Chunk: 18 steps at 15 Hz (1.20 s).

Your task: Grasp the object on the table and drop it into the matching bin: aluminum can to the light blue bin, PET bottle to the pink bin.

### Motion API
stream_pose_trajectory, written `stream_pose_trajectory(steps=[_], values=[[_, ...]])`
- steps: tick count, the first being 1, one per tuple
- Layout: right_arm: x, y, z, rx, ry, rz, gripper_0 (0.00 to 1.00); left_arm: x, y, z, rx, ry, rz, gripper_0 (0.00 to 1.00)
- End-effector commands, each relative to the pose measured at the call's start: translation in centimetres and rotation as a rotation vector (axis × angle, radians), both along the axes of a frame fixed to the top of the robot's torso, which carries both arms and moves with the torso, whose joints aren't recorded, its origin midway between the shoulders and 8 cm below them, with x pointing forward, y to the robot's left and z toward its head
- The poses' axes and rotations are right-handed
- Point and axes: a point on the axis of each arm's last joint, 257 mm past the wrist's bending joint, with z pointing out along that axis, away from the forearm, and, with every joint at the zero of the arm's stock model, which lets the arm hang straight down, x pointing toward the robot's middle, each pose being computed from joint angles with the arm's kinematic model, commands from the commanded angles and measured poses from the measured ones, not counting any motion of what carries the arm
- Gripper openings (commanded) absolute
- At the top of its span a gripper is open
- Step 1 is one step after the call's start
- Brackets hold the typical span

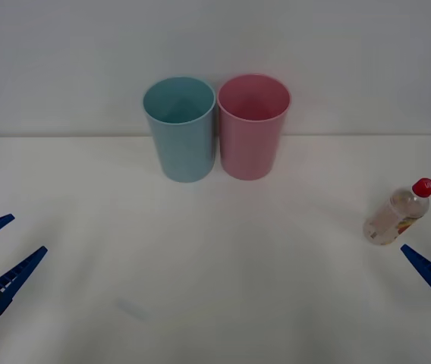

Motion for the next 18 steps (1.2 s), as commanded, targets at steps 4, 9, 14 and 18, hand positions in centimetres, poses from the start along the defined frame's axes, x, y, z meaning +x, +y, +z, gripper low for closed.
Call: stream_pose_trajectory(steps=[4,9,14,18], values=[[-0.7,0.0,0.1,0.016,0.001,-0.006,1.0,0.0,0.0,0.0,0.0,0.0,0.0,1.0],[-1.2,-1.3,-0.7,0.013,0.026,-0.054,1.0,0.0,0.0,0.0,0.0,0.0,0.0,1.0],[-2.7,-3.3,-2.1,0.013,0.071,-0.118,1.0,0.0,0.0,0.0,0.0,0.0,0.0,1.0],[-3.2,-4.6,-3.3,0.011,0.095,-0.186,1.0,0.0,0.0,0.0,0.0,0.0,0.0,1.0]])
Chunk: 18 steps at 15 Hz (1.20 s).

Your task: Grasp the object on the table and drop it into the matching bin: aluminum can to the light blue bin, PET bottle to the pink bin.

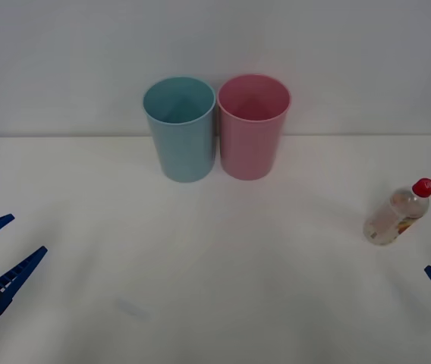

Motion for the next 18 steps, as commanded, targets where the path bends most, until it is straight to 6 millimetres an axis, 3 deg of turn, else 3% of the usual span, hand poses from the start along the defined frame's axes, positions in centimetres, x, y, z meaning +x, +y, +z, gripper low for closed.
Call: stream_pose_trajectory(steps=[1,9,18], values=[[-0.3,-1.1,-0.9,-0.006,0.017,-0.057,1.0,0.0,0.0,0.0,0.0,0.0,0.0,1.0],[0.7,-2.9,-3.5,-0.08,0.015,-0.212,1.0,0.0,0.0,0.0,0.0,0.0,0.0,1.0],[4.2,-2.4,-7.2,-0.061,0.046,-0.279,1.0,0.0,0.0,0.0,0.0,0.0,0.0,1.0]])
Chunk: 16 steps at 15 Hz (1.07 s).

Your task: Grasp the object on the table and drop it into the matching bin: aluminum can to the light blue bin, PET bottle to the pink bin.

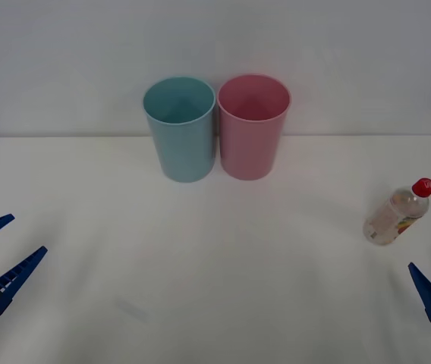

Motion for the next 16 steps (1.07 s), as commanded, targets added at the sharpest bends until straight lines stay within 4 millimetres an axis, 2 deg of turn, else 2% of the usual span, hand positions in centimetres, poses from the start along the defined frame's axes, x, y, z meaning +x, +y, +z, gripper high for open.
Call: stream_pose_trajectory(steps=[1,8,16], values=[[1.5,-0.2,-0.9,-0.004,-0.002,0.004,1.0,0.0,0.0,0.0,0.0,0.0,0.0,1.0],[5.6,1.0,-2.3,0.011,-0.017,0.001,1.0,0.0,0.0,0.0,0.0,0.0,0.0,1.0],[9.9,1.9,-2.0,-0.016,-0.021,-0.038,1.0,0.0,0.0,0.0,0.0,0.0,0.0,1.0]])
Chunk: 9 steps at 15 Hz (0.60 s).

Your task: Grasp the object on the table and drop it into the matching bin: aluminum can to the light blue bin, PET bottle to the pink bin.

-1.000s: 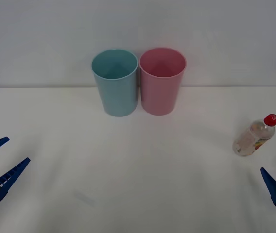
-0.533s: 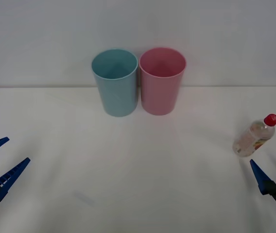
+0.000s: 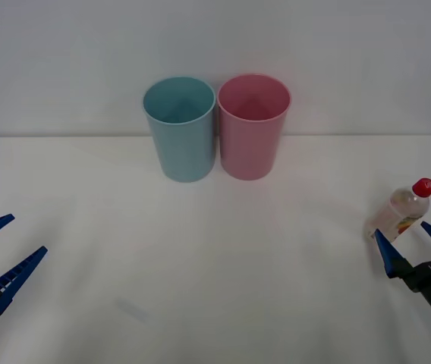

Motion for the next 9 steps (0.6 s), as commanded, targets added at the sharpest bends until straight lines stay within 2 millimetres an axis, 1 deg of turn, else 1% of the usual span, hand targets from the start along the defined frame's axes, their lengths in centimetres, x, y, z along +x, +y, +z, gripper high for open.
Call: stream_pose_trajectory(steps=[1,4,9], values=[[1.4,0.3,0.2,-0.009,0.002,-0.019,1.0,0.0,0.0,0.0,0.0,0.0,0.0,1.0],[2.9,0.5,0.3,-0.014,0.008,-0.042,1.0,0.0,0.0,0.0,0.0,0.0,0.0,1.0],[4.5,0.9,0.2,-0.034,0.022,-0.072,1.0,0.0,0.0,0.0,0.0,0.0,0.0,1.0]])
